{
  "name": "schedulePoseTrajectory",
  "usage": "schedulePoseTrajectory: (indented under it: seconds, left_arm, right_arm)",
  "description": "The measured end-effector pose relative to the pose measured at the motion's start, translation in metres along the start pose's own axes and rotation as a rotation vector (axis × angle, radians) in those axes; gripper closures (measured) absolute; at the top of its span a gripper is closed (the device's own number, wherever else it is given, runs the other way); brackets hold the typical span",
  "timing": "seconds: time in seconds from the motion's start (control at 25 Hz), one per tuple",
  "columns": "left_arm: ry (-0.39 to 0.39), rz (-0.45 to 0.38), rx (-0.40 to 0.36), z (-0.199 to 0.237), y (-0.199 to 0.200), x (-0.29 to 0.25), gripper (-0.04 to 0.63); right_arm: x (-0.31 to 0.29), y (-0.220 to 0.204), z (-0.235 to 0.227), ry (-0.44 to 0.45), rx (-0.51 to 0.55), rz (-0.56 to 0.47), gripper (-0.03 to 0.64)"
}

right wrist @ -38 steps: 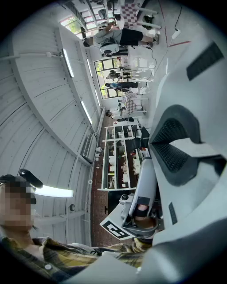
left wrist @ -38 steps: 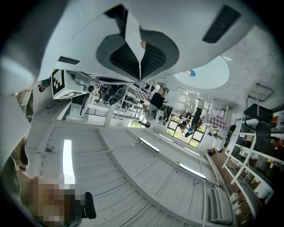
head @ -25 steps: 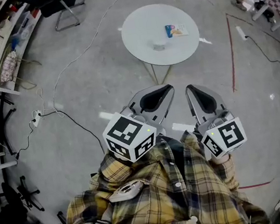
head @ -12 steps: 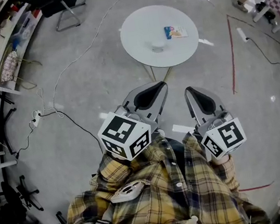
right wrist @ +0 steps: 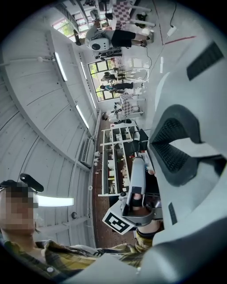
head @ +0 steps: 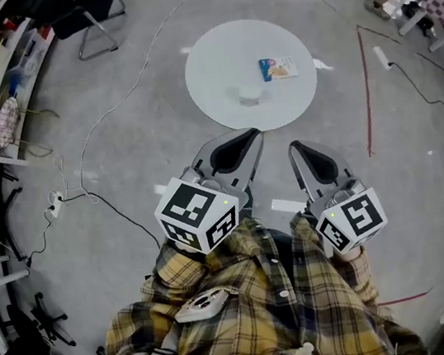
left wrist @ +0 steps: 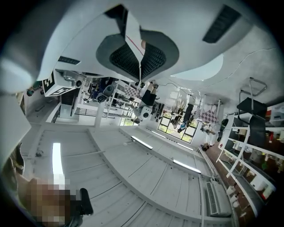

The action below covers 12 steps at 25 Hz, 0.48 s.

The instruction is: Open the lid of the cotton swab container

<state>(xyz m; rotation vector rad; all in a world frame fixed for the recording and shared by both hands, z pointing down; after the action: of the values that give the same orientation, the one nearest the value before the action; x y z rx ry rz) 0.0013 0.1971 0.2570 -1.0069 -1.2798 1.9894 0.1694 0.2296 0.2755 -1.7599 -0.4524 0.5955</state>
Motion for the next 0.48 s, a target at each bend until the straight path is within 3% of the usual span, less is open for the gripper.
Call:
schedulePoseTrajectory:
  seconds: [0.48]
  left_arm:
    - [-0.063,0.079,-0.027,0.107,0.059,-0.121,0.566]
  right_arm:
    - [-0.112,0.036,-0.109,-0.085,-0.065,0.037,0.601]
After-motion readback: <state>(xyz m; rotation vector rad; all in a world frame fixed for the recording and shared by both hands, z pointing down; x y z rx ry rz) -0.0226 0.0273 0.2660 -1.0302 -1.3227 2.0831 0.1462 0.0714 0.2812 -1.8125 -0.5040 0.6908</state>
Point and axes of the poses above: the fingertips, and each gripper's own axes: x backward along the fingers, z to its left, y out of its top, the point moved 8 cm from there along x, backward along the fingers, and after that the axes turned 15 degrees about y, right-handed, at the moved point
